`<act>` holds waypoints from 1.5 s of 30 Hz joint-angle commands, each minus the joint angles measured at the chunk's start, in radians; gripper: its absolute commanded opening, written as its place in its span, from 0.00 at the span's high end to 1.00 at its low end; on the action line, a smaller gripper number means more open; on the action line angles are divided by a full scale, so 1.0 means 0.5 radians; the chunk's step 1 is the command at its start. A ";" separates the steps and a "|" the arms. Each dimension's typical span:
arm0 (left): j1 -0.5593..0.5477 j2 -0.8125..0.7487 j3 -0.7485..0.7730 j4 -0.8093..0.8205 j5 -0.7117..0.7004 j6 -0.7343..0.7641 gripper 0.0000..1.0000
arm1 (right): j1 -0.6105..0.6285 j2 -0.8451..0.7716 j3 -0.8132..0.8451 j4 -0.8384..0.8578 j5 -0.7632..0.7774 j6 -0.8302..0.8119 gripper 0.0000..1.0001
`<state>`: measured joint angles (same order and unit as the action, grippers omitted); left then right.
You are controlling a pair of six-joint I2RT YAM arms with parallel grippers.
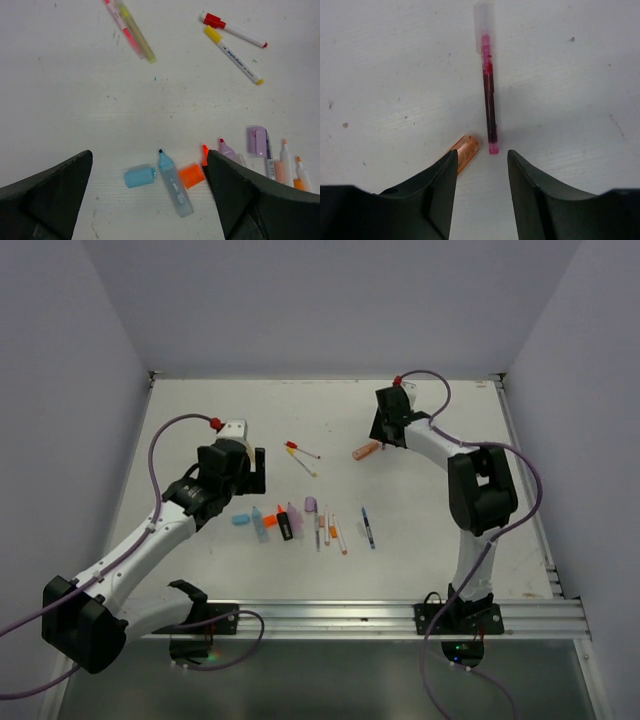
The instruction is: Open the pen caps
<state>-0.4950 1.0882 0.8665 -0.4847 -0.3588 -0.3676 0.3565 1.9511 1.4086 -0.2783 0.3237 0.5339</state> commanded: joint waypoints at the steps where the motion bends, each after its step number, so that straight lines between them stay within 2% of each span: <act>1: 0.011 -0.001 0.003 0.040 -0.144 0.079 0.00 | -0.041 0.150 0.256 -0.069 0.021 -0.067 0.52; 5: 0.011 -0.013 -0.009 0.043 -0.157 0.079 0.00 | -0.063 0.408 0.493 -0.137 0.028 -0.098 0.55; 13: 0.014 -0.020 -0.024 0.058 -0.111 0.082 0.00 | -0.078 0.595 0.616 -0.219 0.113 -0.101 0.65; 17: 0.014 -0.007 -0.021 0.061 -0.095 0.082 0.00 | -0.084 0.611 0.594 -0.259 0.156 -0.095 0.74; 20: 0.014 0.005 -0.021 0.064 -0.080 0.085 0.00 | -0.084 0.590 0.548 -0.266 0.166 -0.117 0.85; 21: 0.014 0.005 -0.024 0.064 -0.065 0.085 0.00 | -0.084 0.574 0.506 -0.260 0.163 -0.129 0.91; 24: 0.014 0.014 -0.024 0.080 -0.022 0.085 0.00 | -0.084 0.446 0.346 -0.183 0.153 -0.166 0.96; 28: 0.017 0.020 -0.030 0.098 0.036 0.060 0.00 | -0.078 0.164 0.080 0.001 0.095 -0.261 0.97; 34: 0.014 0.042 0.006 0.208 0.447 -0.139 0.00 | 0.002 -0.413 -0.417 0.210 -0.135 -0.334 0.98; 40: 0.011 0.109 0.013 0.658 1.002 -0.464 0.00 | 0.283 -1.018 -0.994 0.427 -0.331 -0.365 0.97; 45: -0.035 0.226 0.055 1.027 1.129 -0.682 0.03 | 0.505 -1.389 -1.295 0.685 -0.637 -0.405 0.97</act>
<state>-0.4980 1.1748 0.8543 -0.1734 0.0998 -0.5987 0.5751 1.3243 0.8360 -0.0704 0.1318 0.3588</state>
